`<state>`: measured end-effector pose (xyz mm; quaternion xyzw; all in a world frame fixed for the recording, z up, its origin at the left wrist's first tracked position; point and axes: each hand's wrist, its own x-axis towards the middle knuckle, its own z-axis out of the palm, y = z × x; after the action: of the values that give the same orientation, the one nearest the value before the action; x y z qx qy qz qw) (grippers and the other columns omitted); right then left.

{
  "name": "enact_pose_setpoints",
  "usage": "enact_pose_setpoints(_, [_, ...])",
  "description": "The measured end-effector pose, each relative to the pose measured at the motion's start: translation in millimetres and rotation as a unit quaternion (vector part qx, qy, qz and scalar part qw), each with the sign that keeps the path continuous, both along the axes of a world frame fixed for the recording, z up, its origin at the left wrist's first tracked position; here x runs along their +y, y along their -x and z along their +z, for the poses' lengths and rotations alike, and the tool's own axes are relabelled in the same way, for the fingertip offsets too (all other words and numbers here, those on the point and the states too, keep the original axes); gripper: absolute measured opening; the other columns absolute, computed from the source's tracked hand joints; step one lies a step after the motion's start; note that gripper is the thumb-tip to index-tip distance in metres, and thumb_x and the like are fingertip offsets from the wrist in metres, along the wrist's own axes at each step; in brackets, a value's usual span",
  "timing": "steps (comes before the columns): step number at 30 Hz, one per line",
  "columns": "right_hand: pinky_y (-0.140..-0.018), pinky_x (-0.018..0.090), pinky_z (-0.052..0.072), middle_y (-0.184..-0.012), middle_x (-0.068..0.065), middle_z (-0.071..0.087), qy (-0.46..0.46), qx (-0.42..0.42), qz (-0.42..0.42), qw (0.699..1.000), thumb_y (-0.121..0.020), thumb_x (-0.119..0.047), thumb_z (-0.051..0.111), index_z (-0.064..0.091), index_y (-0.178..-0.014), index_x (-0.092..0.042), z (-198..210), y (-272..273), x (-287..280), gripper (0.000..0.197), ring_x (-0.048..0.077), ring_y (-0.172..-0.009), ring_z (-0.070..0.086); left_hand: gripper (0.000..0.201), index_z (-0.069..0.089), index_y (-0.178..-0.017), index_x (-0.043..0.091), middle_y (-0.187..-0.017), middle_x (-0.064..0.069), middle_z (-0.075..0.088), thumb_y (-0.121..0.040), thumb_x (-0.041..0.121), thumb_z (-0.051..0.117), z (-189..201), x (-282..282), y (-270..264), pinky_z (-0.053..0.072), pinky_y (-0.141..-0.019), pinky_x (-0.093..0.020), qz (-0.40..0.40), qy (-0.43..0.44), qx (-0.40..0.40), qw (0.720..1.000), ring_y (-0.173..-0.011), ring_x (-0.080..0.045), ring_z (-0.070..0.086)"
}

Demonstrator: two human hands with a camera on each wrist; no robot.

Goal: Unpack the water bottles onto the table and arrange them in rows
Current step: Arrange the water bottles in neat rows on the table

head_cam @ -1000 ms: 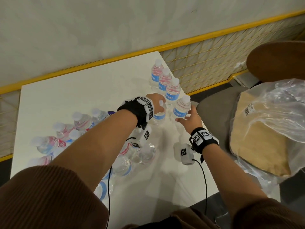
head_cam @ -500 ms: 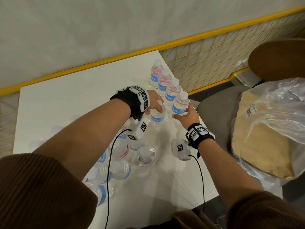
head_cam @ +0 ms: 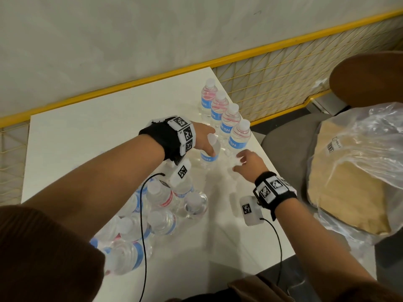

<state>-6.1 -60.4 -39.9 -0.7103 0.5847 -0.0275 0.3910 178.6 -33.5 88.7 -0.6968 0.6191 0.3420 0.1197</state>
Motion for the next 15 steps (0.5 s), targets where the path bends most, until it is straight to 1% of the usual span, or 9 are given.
enact_pose_setpoints(1, [-0.079, 0.026, 0.043, -0.113, 0.008, 0.057, 0.006, -0.001, 0.046, 0.999, -0.081, -0.011, 0.066, 0.055, -0.112, -0.017, 6, 4, 12, 0.034, 0.020, -0.093, 0.055, 0.069, 0.030, -0.145, 0.009, -0.139, -0.005, 0.043, -0.089, 0.034, 0.062, 3, 4, -2, 0.038, -0.098, -0.026, -0.013, 0.014, 0.000, 1.000, -0.127, -0.022, 0.044])
enact_pose_setpoints(2, [-0.076, 0.024, 0.043, -0.108, 0.006, 0.058, 0.007, -0.019, 0.088, 0.996, -0.080, -0.006, 0.061, 0.056, -0.105, -0.020, 13, 7, 26, 0.029, 0.019, -0.089, 0.055, 0.067, 0.031, -0.144, 0.009, -0.131, -0.005, 0.046, -0.089, 0.031, 0.062, 5, 7, -5, 0.039, -0.090, -0.020, -0.022, 0.021, 0.002, 1.000, -0.120, -0.019, 0.045])
enact_pose_setpoints(3, [-0.075, 0.021, 0.043, -0.105, 0.004, 0.058, 0.001, -0.046, 0.123, 0.991, -0.079, -0.002, 0.058, 0.056, -0.102, -0.022, 19, 11, 39, 0.031, 0.020, -0.089, 0.056, 0.066, 0.032, -0.144, 0.010, -0.123, -0.003, 0.045, -0.089, 0.030, 0.063, 7, 12, -8, 0.037, -0.081, -0.014, -0.026, 0.023, 0.010, 0.999, -0.114, -0.016, 0.044])
enact_pose_setpoints(4, [-0.074, 0.017, 0.043, -0.107, 0.002, 0.057, -0.017, -0.078, 0.157, 0.984, -0.077, -0.001, 0.058, 0.055, -0.104, -0.024, 27, 13, 54, 0.036, 0.019, -0.092, 0.056, 0.067, 0.033, -0.144, 0.013, -0.122, -0.002, 0.046, -0.088, 0.029, 0.064, 7, 14, -11, 0.035, -0.080, -0.013, -0.022, 0.023, 0.018, 0.999, -0.113, -0.015, 0.045])
enact_pose_setpoints(7, [-0.079, 0.006, 0.037, -0.123, -0.008, 0.049, -0.079, -0.140, 0.228, 0.960, -0.075, -0.014, 0.073, 0.043, -0.130, -0.030, 38, 8, 92, 0.065, 0.008, -0.108, 0.050, 0.066, 0.036, -0.141, 0.024, -0.135, -0.006, 0.049, -0.084, 0.029, 0.068, 4, 19, -13, 0.037, -0.101, -0.029, -0.019, 0.042, 0.043, 0.998, -0.123, -0.022, 0.049])
enact_pose_setpoints(9, [-0.093, 0.012, 0.035, -0.134, -0.011, 0.043, -0.068, -0.155, 0.244, 0.955, -0.072, -0.029, 0.080, 0.033, -0.138, -0.034, 35, -2, 112, 0.082, 0.004, -0.118, 0.043, 0.066, 0.033, -0.142, 0.022, -0.140, -0.006, 0.046, -0.085, 0.027, 0.067, -2, 17, -9, 0.036, -0.103, -0.032, -0.042, 0.043, 0.029, 0.998, -0.125, -0.025, 0.048])
enact_pose_setpoints(10, [-0.098, 0.016, 0.034, -0.136, -0.012, 0.042, -0.051, -0.164, 0.241, 0.955, -0.071, -0.032, 0.080, 0.033, -0.139, -0.035, 31, -7, 120, 0.083, 0.004, -0.120, 0.042, 0.066, 0.030, -0.144, 0.021, -0.144, -0.004, 0.043, -0.087, 0.026, 0.065, -4, 14, -6, 0.034, -0.105, -0.031, -0.059, 0.042, 0.015, 0.997, -0.128, -0.025, 0.045])
enact_pose_setpoints(12, [-0.099, 0.020, 0.037, -0.135, -0.013, 0.048, -0.020, -0.181, 0.218, 0.959, -0.073, -0.032, 0.079, 0.037, -0.136, -0.035, 22, -14, 129, 0.076, 0.006, -0.119, 0.046, 0.058, 0.036, -0.142, 0.020, -0.145, -0.005, 0.043, -0.090, 0.023, 0.060, -6, 9, 1, 0.033, -0.104, -0.029, -0.089, 0.054, -0.015, 0.994, -0.128, -0.025, 0.045])
enact_pose_setpoints(15, [-0.096, 0.027, 0.046, -0.127, -0.010, 0.057, 0.002, -0.181, 0.179, 0.967, -0.077, -0.030, 0.075, 0.038, -0.135, -0.037, 17, -8, 131, 0.069, 0.012, -0.111, 0.054, 0.044, 0.053, -0.131, 0.018, -0.123, -0.007, 0.058, -0.088, 0.018, 0.062, -3, 2, 7, 0.041, -0.086, -0.026, -0.095, 0.071, -0.027, 0.993, -0.096, -0.022, 0.055])
